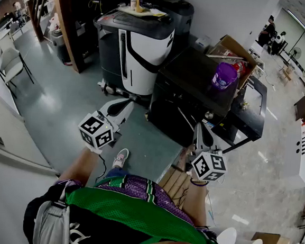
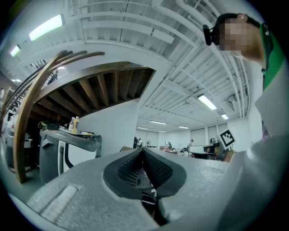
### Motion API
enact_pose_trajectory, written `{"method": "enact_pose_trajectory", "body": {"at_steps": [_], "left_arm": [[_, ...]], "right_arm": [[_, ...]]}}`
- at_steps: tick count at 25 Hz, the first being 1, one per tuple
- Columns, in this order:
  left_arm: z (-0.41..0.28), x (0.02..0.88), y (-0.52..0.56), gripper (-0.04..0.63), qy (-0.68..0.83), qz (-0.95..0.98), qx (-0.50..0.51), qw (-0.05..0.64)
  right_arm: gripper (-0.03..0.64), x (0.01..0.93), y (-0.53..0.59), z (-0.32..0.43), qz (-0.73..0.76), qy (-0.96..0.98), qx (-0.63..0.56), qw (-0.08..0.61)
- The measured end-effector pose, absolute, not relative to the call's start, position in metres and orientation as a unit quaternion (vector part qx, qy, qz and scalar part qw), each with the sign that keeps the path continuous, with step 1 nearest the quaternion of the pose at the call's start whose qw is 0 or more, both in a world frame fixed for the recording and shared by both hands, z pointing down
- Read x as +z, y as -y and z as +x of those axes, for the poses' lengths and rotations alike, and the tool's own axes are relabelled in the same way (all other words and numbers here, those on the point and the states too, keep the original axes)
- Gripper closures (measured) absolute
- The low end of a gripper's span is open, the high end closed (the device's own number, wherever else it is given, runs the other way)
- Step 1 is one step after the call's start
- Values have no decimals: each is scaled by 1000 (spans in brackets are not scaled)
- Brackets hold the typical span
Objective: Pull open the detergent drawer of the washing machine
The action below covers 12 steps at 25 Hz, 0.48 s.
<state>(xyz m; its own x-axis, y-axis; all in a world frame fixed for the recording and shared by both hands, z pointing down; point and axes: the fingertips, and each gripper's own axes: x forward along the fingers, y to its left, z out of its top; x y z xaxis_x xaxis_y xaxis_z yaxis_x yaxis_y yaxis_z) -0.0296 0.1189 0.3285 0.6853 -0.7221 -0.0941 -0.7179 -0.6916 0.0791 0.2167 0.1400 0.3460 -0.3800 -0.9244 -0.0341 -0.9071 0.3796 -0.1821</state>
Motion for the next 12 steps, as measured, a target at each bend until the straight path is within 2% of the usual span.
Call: {"method": "enact_pose_trajectory", "body": {"at_steps": [6,12], "left_arm": [[-24,322,-122,578,383,922,-62,0],[-31,323,-113,578,398,914,-81,23]], "right_arm": [[618,342,-138,215,-552,-829,-64,70],[618,344,-135,218,-555,-827,-55,69]]}}
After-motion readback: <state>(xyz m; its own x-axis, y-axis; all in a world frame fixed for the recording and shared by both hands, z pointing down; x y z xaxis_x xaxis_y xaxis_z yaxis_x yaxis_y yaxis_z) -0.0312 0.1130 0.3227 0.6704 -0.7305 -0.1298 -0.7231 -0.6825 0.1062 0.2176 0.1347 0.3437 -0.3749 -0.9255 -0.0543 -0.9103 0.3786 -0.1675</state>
